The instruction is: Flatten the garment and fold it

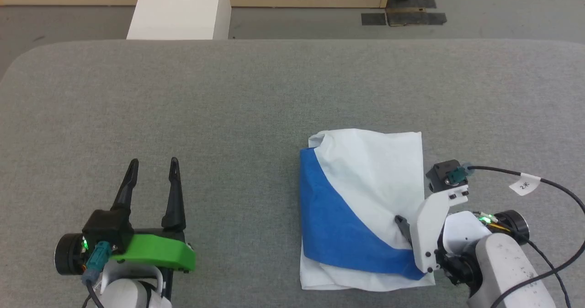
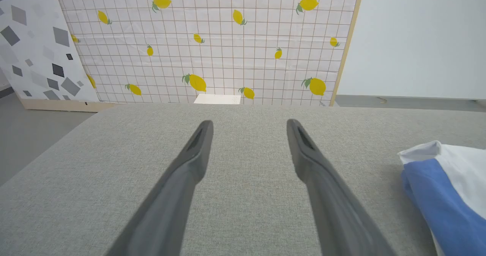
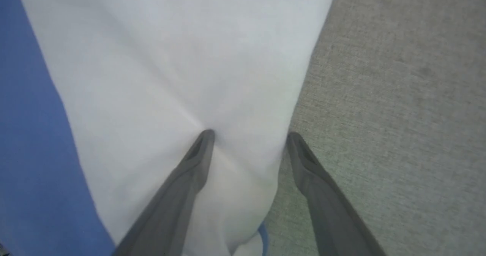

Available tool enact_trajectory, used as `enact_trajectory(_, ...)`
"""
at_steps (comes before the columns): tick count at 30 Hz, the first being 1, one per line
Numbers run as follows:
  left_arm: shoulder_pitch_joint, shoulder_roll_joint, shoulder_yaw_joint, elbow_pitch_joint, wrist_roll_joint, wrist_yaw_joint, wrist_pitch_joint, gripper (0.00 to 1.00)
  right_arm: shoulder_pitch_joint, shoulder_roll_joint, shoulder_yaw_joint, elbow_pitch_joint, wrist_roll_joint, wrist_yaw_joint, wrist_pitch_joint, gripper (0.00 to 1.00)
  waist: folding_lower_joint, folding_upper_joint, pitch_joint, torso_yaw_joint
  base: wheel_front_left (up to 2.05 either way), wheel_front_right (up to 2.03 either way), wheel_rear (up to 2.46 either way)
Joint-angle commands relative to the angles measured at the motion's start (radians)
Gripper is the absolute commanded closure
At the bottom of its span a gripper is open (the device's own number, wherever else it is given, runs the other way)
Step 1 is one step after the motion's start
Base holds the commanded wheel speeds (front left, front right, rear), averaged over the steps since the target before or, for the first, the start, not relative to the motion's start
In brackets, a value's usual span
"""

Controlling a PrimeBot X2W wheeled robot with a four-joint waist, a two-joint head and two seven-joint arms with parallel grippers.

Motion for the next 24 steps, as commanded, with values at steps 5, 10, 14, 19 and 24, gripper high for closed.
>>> enact_trajectory(5, -0.023, -0.008, 0.001, 0.011, 0.002, 0.001, -0.011, 0.00, -0.031, 0.006, 0.025, 0.083, -0.009, -0.001, -0.009, 0.00, 0.0000, 0.0000, 0.013, 0.011, 0.00, 0.00, 0.00)
enact_trajectory(10, -0.027, -0.009, -0.001, 0.014, 0.000, -0.001, -0.014, 0.00, -0.065, -0.019, 0.069, 0.123, 0.009, -0.001, -0.024, 1.00, 0.0000, 0.0000, 0.022, 0.013, 0.00, 0.00, 0.00)
enact_trajectory(14, -0.036, -0.012, -0.002, 0.004, -0.001, 0.000, -0.015, 0.00, -0.104, -0.123, 0.177, 0.087, 0.046, -0.001, -0.022, 1.00, 0.0000, 0.0000, 0.037, -0.011, 0.00, 0.00, 0.00)
enact_trajectory(19, -0.035, 0.003, 0.017, -0.025, 0.000, 0.008, -0.017, 0.00, -0.162, -0.333, 0.309, 0.006, 0.111, -0.001, 0.022, 1.00, 0.0000, 0.0000, 0.087, -0.120, 0.00, 0.00, 0.00)
enact_trajectory(24, -0.061, 0.024, 0.035, -0.067, 0.005, 0.020, -0.008, 0.00, -0.238, -0.499, 0.349, -0.020, 0.170, -0.001, 0.024, 1.00, 0.0000, 0.0000, 0.164, -0.240, 0.00, 0.00, 0.00)
